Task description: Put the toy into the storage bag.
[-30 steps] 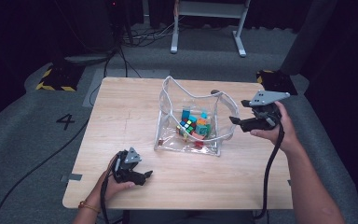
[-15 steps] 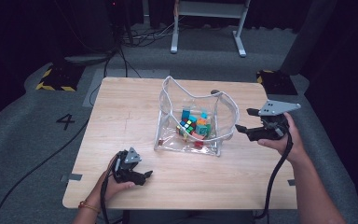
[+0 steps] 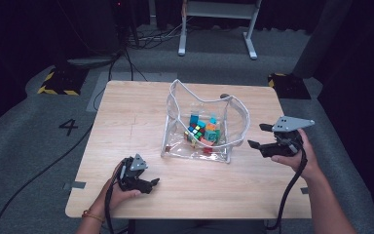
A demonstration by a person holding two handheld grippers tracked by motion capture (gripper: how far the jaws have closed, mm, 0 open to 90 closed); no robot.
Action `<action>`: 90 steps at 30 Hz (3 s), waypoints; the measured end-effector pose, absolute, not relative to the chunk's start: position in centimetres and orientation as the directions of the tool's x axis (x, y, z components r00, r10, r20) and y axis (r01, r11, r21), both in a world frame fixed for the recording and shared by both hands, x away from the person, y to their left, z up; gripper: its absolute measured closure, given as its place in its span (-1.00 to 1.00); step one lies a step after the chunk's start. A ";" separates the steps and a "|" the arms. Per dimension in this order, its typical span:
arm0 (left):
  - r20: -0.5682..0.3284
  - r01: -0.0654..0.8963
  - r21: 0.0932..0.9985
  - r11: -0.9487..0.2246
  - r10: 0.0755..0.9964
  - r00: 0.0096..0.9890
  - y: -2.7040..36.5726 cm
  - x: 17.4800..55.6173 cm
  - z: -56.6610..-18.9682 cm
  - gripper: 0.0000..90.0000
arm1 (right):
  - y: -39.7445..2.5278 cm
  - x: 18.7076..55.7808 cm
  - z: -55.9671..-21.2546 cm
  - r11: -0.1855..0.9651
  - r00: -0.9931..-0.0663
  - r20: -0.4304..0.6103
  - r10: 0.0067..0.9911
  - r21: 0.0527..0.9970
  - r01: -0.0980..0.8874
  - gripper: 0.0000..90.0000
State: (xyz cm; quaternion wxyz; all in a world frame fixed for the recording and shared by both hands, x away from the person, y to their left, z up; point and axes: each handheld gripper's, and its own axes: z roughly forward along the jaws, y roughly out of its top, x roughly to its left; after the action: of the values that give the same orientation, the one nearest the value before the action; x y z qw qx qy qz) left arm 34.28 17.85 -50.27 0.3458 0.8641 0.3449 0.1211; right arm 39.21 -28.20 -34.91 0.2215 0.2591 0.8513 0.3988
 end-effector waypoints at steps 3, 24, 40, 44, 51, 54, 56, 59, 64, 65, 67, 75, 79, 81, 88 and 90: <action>-0.028 0.512 0.681 -0.523 0.680 0.733 17.9 34.3 -50.3 -0.68 | -28.2 39.0 -35.5 0.560 -0.761 -0.180 0.624 0.781 0.275 -0.42; -0.031 0.513 0.681 -0.523 0.679 0.733 17.8 34.3 -50.3 -0.68 | -29.0 38.5 -40.4 0.605 -0.770 -0.156 0.618 0.720 0.340 -0.41; -0.031 0.513 0.681 -0.523 0.679 0.734 17.8 34.3 -50.3 -0.68 | -29.9 37.8 -44.6 0.628 -0.765 -0.133 0.630 0.666 0.401 -0.41; -0.032 0.514 0.680 -0.523 0.679 0.734 17.8 34.3 -50.3 -0.68 | -30.3 37.5 -45.3 0.627 -0.764 -0.123 0.634 0.660 0.414 -0.41; -0.031 0.513 0.681 -0.523 0.679 0.734 17.8 34.3 -50.3 -0.68 | -31.1 37.0 -46.6 0.620 -0.759 -0.108 0.642 0.655 0.431 -0.41; -0.031 0.513 0.680 -0.523 0.679 0.733 17.8 34.3 -50.3 -0.68 | -31.4 36.7 -47.2 0.614 -0.755 -0.100 0.648 0.655 0.440 -0.42; -0.032 0.513 0.680 -0.523 0.679 0.734 17.8 34.3 -50.3 -0.68 | -31.6 36.5 -47.6 0.612 -0.752 -0.096 0.653 0.652 0.448 -0.43; -0.032 0.513 0.681 -0.522 0.679 0.733 17.8 34.3 -50.3 -0.68 | -32.0 36.2 -48.2 0.590 -0.745 -0.074 0.663 0.664 0.459 -0.45; -0.030 0.513 0.681 -0.523 0.680 0.732 17.8 34.3 -50.3 -0.68 | -32.9 35.6 -49.0 0.568 -0.728 -0.063 0.682 0.673 0.473 -0.47; -0.028 0.512 0.681 -0.523 0.680 0.733 17.9 34.3 -50.3 -0.68 | -33.1 35.5 -49.1 0.570 -0.730 -0.060 0.681 0.670 0.476 -0.48; -0.027 0.511 0.682 -0.523 0.680 0.732 17.9 34.3 -50.3 -0.68 | -33.6 35.4 -49.5 0.533 -0.718 -0.029 0.695 0.691 0.488 -0.50; -0.034 0.513 0.680 -0.523 0.677 0.736 17.8 34.3 -50.3 -0.68 | -34.9 34.7 -50.3 0.464 -0.693 -0.006 0.721 0.747 0.476 -0.53; -0.030 0.511 0.680 -0.526 0.677 0.736 17.9 34.3 -50.3 -0.69 | -34.9 34.7 -50.3 0.460 -0.687 -0.006 0.727 0.747 0.480 -0.55; -0.029 0.511 0.680 -0.526 0.677 0.735 17.9 34.3 -50.3 -0.68 | -34.8 34.7 -50.3 0.460 -0.687 -0.006 0.727 0.747 0.481 -0.55; -0.031 0.512 0.680 -0.525 0.677 0.735 17.8 34.3 -50.3 -0.69 | -34.9 34.8 -50.3 0.461 -0.688 -0.006 0.726 0.746 0.480 -0.56; -0.030 0.513 0.679 -0.525 0.678 0.734 17.8 34.3 -50.3 -0.69 | -34.9 34.8 -50.4 0.463 -0.690 -0.010 0.724 0.748 0.476 -0.56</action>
State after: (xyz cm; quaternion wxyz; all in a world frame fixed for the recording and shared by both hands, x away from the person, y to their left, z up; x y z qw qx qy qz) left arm 34.32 17.85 -50.26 0.3449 0.8650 0.3441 0.1199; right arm 34.78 -34.89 -50.35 0.1656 0.3574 0.8390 0.3753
